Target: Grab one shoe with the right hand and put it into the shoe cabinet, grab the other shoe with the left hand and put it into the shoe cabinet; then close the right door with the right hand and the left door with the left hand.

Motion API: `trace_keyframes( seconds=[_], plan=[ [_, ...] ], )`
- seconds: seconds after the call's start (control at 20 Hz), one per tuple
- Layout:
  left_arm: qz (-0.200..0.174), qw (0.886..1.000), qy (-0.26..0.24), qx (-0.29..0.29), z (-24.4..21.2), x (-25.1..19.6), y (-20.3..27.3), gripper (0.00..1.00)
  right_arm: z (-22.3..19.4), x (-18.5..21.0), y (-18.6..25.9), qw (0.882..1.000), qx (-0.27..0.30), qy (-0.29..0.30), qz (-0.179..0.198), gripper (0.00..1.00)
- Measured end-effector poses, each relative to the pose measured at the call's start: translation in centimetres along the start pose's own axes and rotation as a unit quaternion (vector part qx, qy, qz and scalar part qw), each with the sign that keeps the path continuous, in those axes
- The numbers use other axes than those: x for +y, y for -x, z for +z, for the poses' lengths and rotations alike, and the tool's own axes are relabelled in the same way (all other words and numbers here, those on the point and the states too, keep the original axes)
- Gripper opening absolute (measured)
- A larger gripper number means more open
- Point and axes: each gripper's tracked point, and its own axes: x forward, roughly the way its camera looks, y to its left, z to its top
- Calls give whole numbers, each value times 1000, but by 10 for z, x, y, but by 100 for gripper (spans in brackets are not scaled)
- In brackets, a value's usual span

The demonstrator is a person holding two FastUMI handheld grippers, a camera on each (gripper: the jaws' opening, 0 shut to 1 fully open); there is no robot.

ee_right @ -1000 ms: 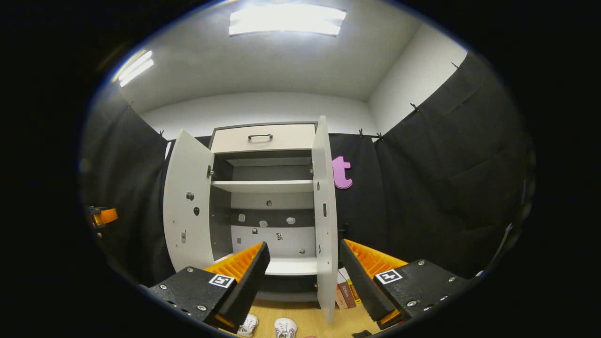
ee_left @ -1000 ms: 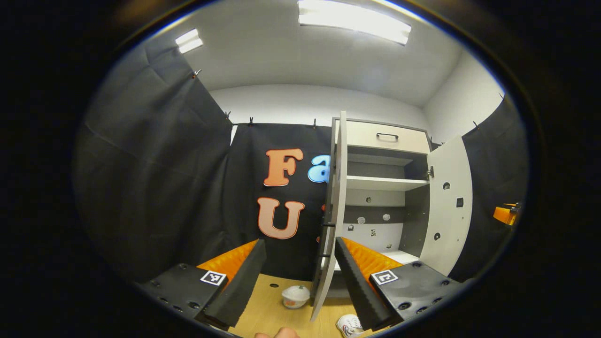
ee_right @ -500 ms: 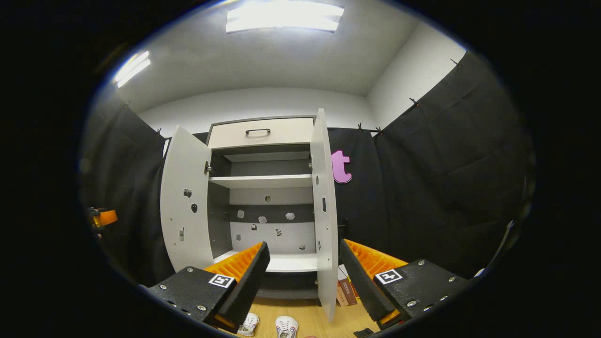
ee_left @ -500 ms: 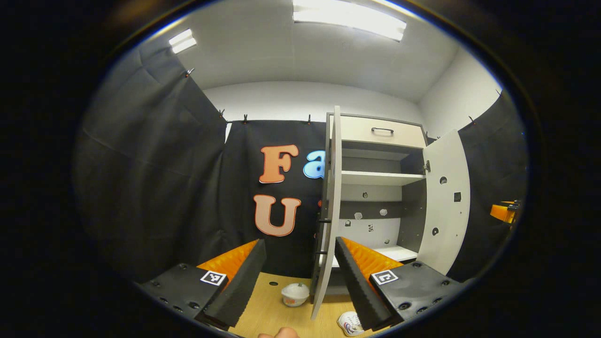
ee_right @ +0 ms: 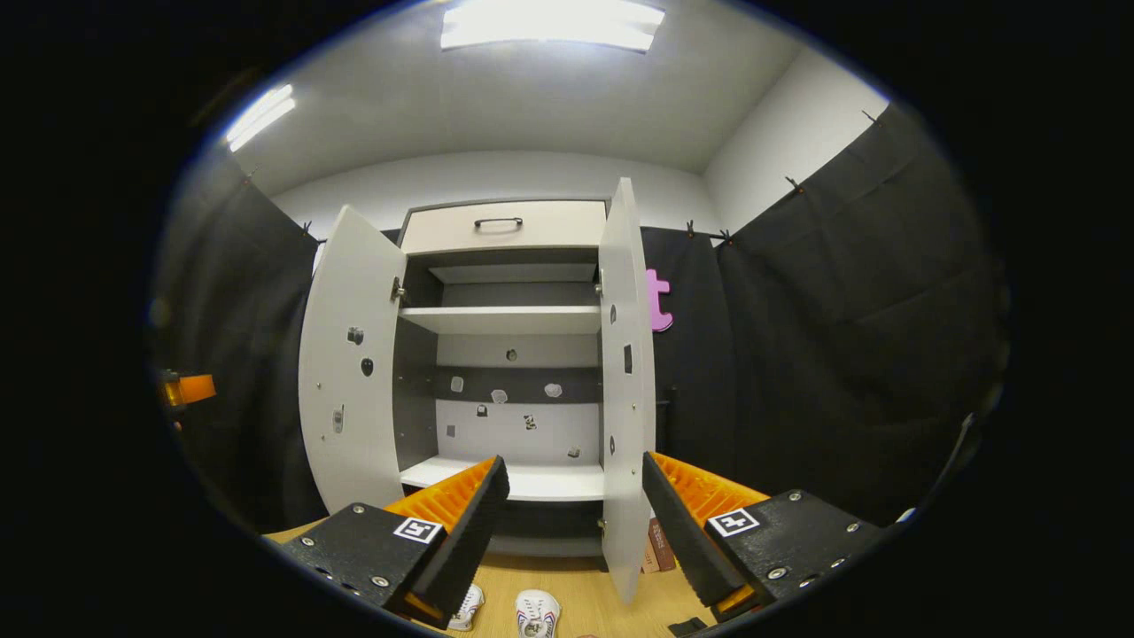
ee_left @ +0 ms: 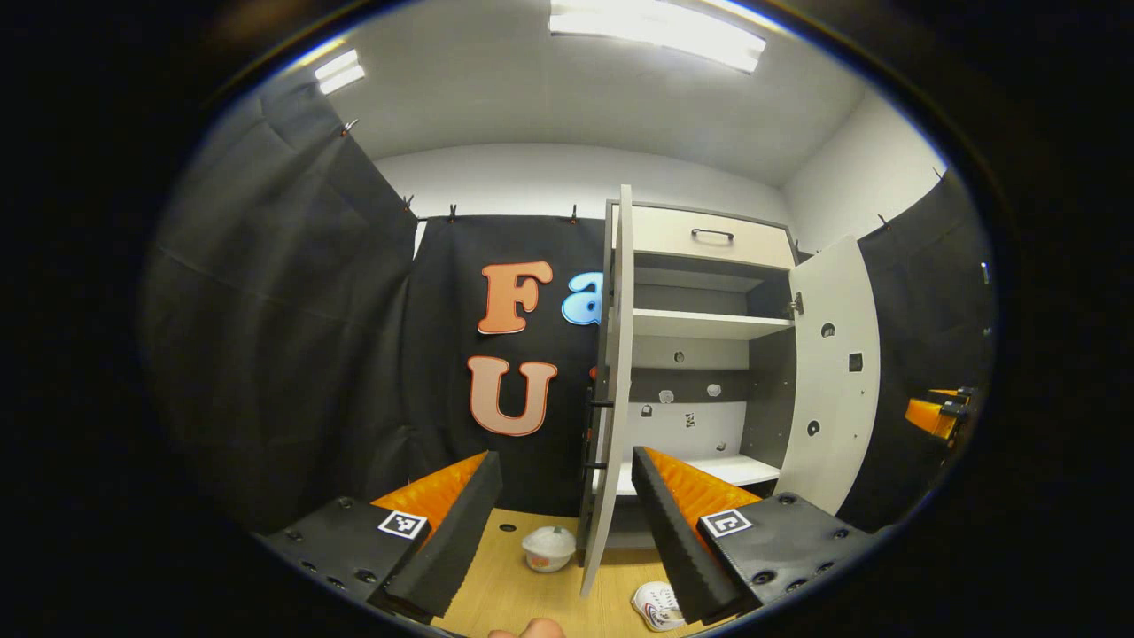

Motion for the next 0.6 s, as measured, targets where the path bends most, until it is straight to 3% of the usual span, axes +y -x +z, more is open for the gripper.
trace_keyframes(
  seconds=[0.3, 0.6],
  plan=[
    [9, 1000, -3, -7, 0, 8, 5, 94, -148, 19, -40, 993, 117, 20, 19, 94],
    [15, 1000, -10, -25, 8, 13, 13, 96, -324, 29, -62, 959, 273, 71, 23, 93]
  ],
)
